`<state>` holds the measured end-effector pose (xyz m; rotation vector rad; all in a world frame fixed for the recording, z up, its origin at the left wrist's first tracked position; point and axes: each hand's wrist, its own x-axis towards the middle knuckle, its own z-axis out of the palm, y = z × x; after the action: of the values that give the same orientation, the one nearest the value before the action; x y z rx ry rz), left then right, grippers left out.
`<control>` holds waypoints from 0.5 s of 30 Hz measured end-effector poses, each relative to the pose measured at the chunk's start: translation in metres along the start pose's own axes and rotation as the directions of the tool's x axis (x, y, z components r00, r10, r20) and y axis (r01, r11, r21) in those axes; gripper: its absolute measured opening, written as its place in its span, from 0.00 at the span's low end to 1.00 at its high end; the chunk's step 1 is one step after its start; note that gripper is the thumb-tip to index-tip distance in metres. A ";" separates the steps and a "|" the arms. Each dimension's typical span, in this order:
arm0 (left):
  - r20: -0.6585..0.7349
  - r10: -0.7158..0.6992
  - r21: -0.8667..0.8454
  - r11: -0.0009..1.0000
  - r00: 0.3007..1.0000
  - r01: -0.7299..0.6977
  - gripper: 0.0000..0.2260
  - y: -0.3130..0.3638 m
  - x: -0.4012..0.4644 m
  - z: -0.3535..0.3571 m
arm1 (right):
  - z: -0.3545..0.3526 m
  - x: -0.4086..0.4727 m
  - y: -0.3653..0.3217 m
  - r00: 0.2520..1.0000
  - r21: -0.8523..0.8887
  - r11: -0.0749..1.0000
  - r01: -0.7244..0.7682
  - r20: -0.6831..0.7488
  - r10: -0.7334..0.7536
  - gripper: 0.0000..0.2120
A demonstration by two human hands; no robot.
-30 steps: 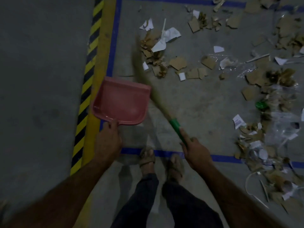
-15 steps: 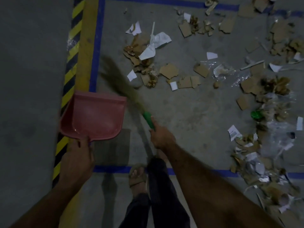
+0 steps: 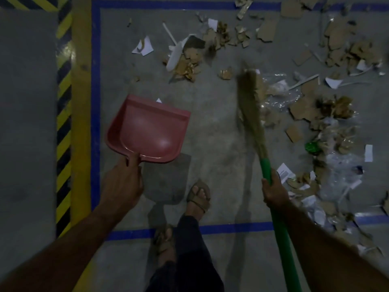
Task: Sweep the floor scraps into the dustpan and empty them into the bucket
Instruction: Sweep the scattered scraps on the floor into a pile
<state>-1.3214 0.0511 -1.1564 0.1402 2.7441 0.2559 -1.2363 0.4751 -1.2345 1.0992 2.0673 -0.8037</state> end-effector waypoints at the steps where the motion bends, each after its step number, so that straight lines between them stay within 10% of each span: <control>1: 0.010 0.007 0.009 1.000 1.000 -0.007 0.20 0.005 0.006 -0.002 | -0.007 0.012 0.011 0.999 0.040 0.999 -0.022 -0.025 0.023 0.28; 8: 0.025 0.024 -0.007 1.000 0.999 -0.024 0.15 0.031 0.033 -0.017 | -0.063 -0.028 -0.016 0.937 0.130 0.989 0.076 -0.349 -0.026 0.25; 15: -0.008 0.020 -0.024 1.000 1.000 -0.020 0.16 0.037 0.037 -0.046 | -0.068 -0.065 -0.010 0.916 0.001 0.977 0.212 -0.349 -0.198 0.26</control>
<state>-1.3703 0.0845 -1.1206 0.1606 2.7472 0.2950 -1.2343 0.4920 -1.1418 1.1216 2.5075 -0.7964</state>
